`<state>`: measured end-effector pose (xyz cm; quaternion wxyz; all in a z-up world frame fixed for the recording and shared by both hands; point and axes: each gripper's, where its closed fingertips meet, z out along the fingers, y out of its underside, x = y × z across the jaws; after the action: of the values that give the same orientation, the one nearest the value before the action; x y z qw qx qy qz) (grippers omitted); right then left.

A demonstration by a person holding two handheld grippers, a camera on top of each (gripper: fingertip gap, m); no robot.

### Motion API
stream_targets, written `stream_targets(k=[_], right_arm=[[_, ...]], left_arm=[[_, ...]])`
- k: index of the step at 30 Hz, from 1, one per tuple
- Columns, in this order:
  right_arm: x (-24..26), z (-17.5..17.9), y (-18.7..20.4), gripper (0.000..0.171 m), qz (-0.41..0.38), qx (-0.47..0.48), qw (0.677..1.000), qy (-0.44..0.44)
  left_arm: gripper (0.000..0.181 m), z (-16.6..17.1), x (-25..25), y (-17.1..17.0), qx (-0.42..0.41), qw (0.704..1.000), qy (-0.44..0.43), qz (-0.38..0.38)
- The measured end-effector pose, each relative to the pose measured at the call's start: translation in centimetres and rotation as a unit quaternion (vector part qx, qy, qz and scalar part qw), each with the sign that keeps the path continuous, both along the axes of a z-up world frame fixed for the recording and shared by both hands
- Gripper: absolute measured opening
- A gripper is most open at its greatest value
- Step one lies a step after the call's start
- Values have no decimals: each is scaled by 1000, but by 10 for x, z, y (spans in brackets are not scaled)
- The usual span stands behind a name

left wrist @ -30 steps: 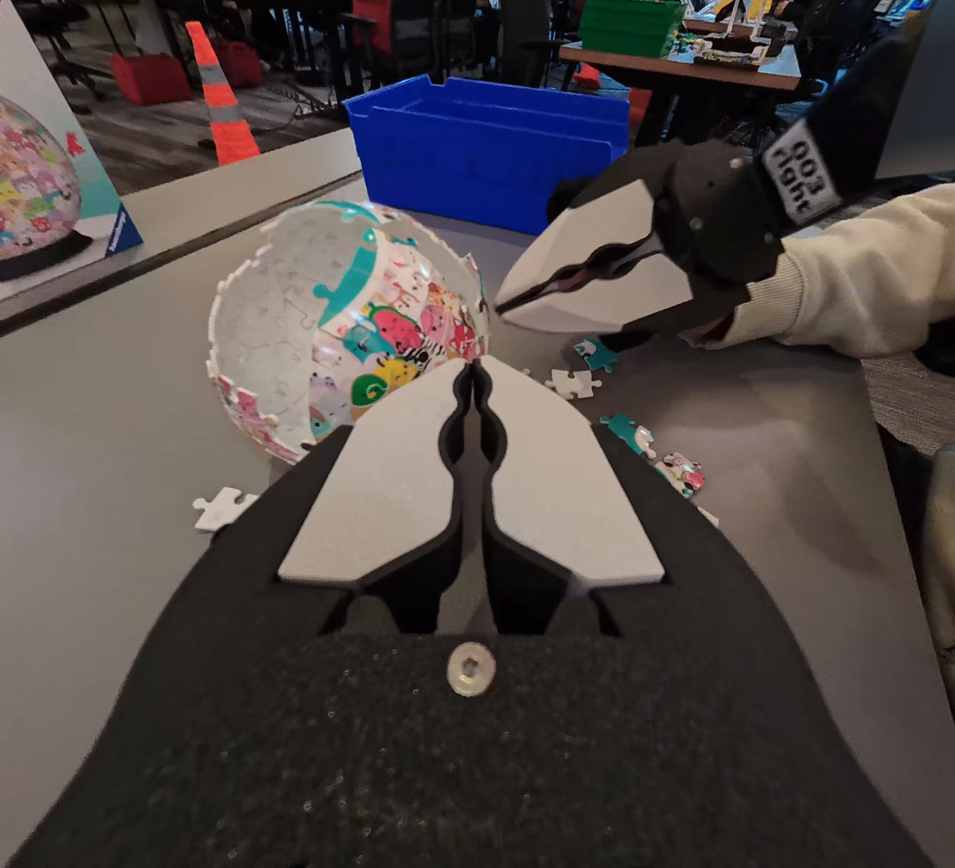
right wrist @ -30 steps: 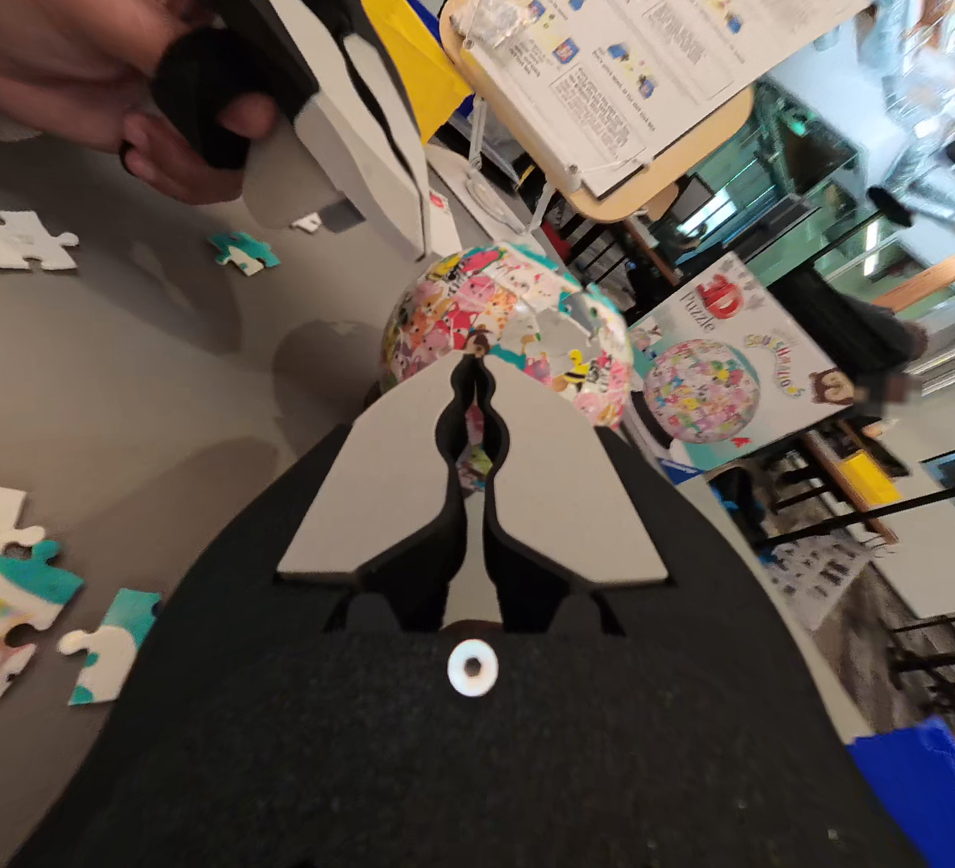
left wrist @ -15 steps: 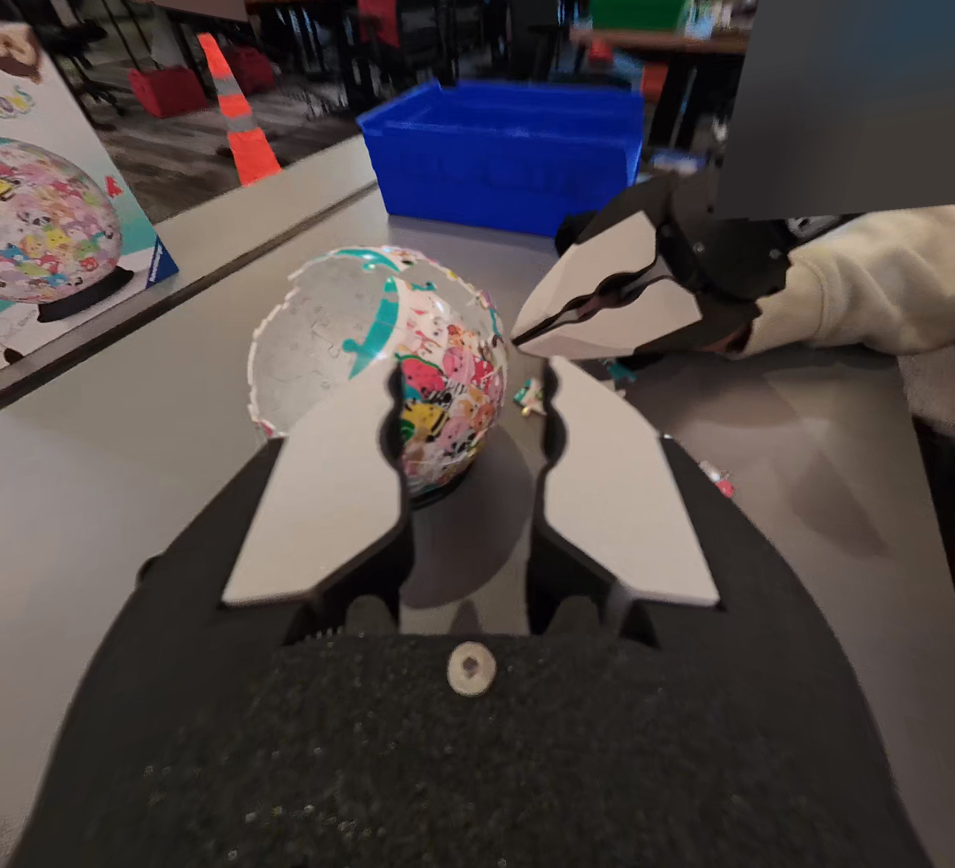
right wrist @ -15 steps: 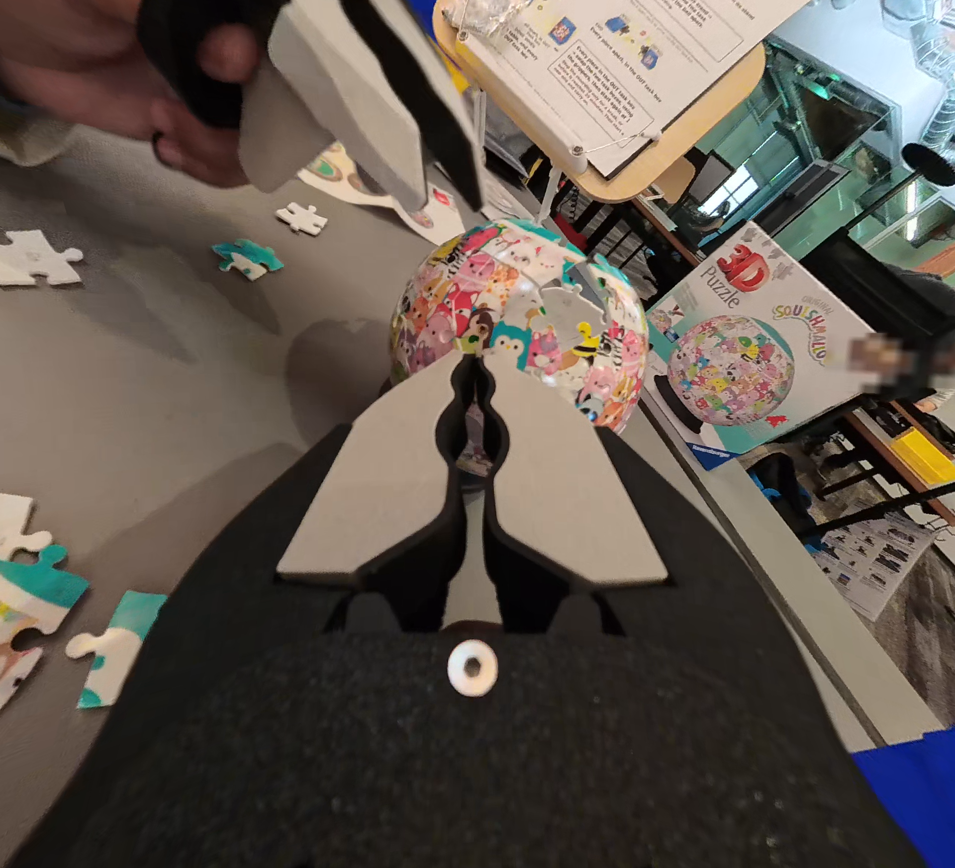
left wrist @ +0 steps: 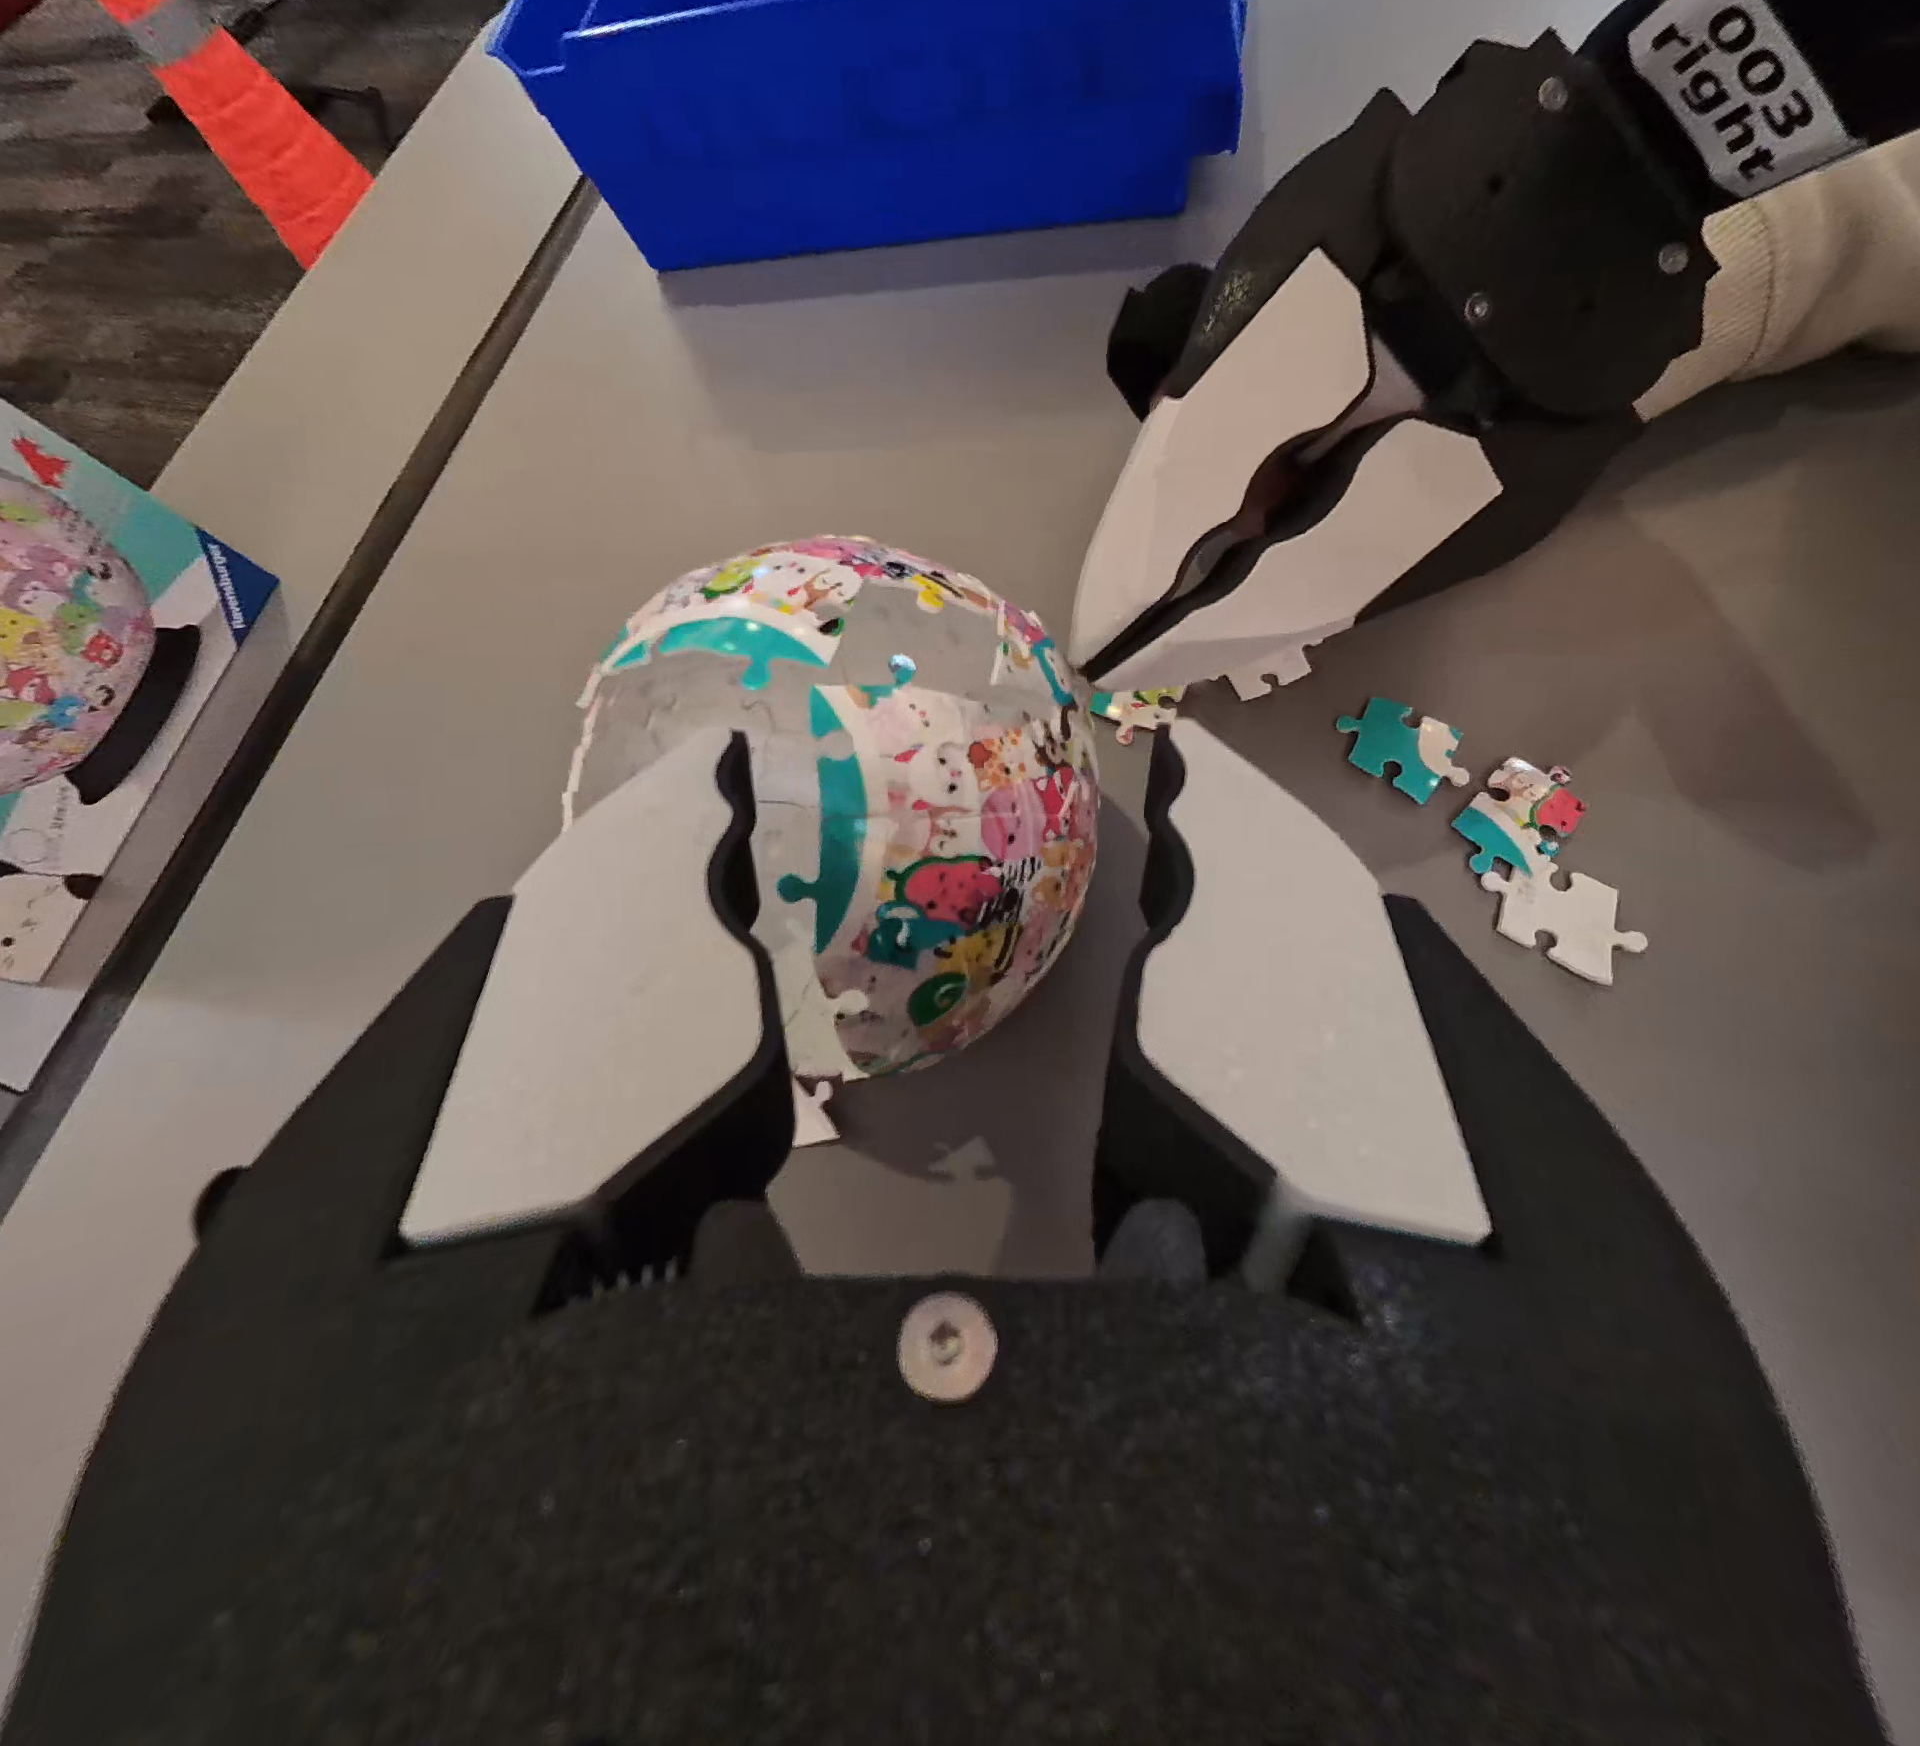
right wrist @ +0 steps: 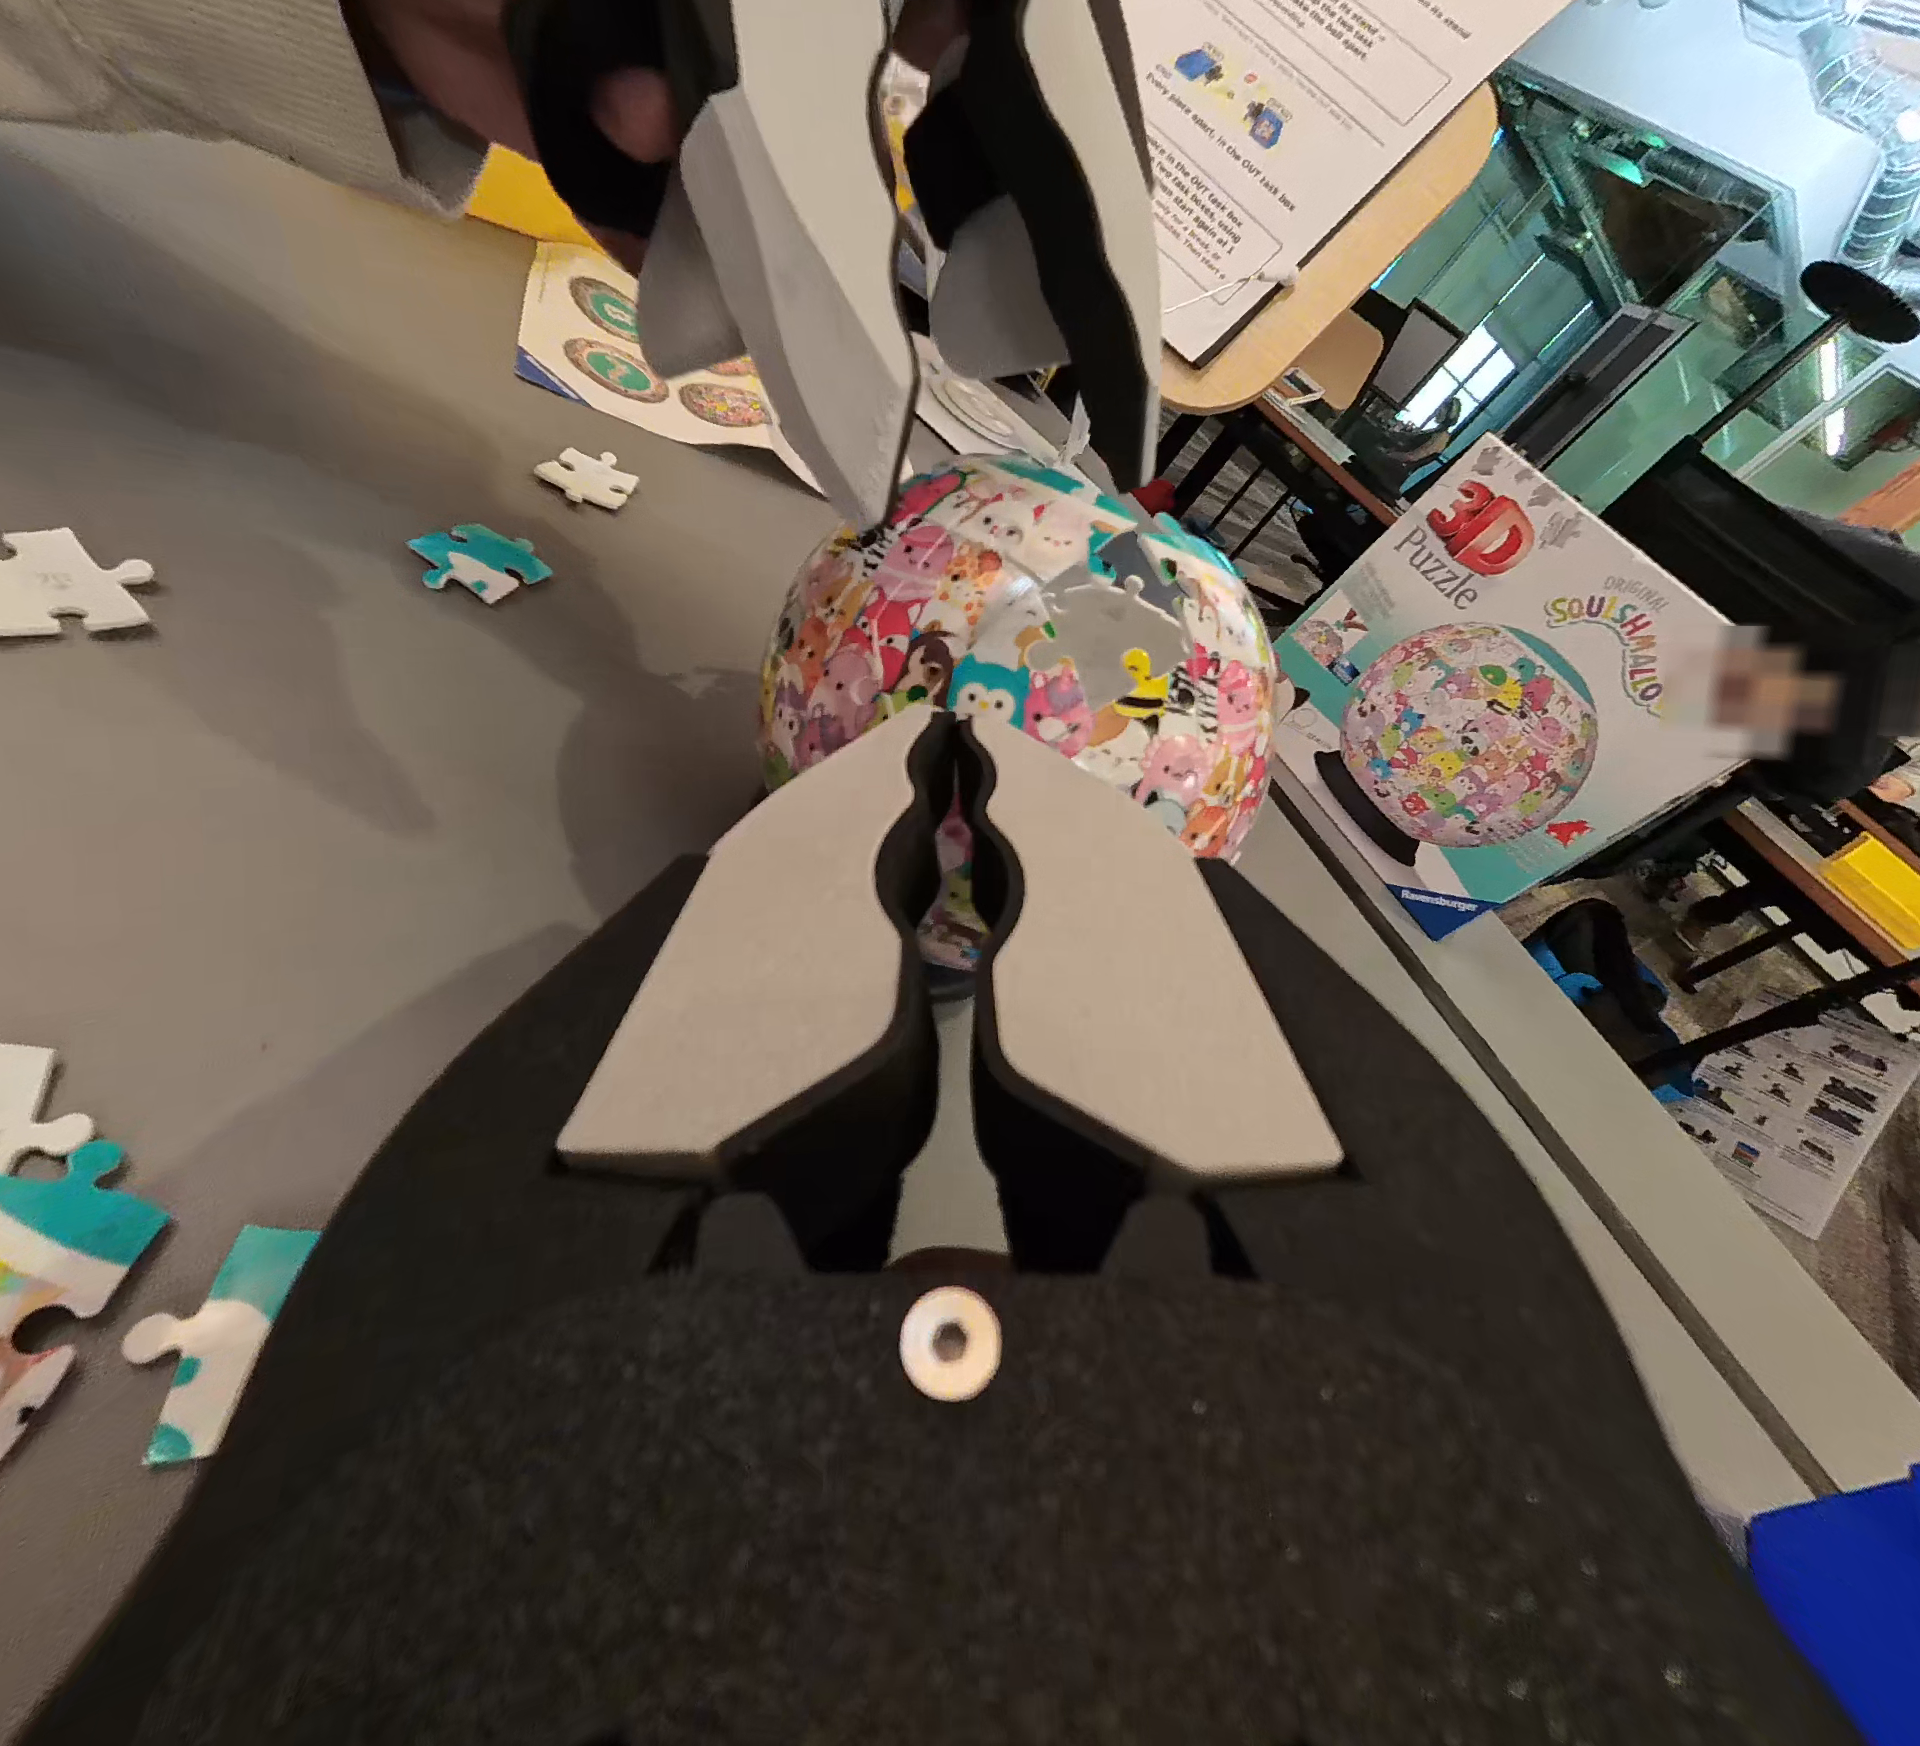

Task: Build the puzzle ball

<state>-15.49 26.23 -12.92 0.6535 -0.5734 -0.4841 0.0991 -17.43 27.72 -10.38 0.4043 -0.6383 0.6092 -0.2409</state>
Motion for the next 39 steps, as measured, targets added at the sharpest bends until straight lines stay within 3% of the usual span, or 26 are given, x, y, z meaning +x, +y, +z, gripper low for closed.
stream_targets(k=[39], right_arm=[[-10, 0, 2, 0, 8, -2, 1000, 2]], left_arm=[[64, -5, 9, -8, 9, 1000, 6, -17]])
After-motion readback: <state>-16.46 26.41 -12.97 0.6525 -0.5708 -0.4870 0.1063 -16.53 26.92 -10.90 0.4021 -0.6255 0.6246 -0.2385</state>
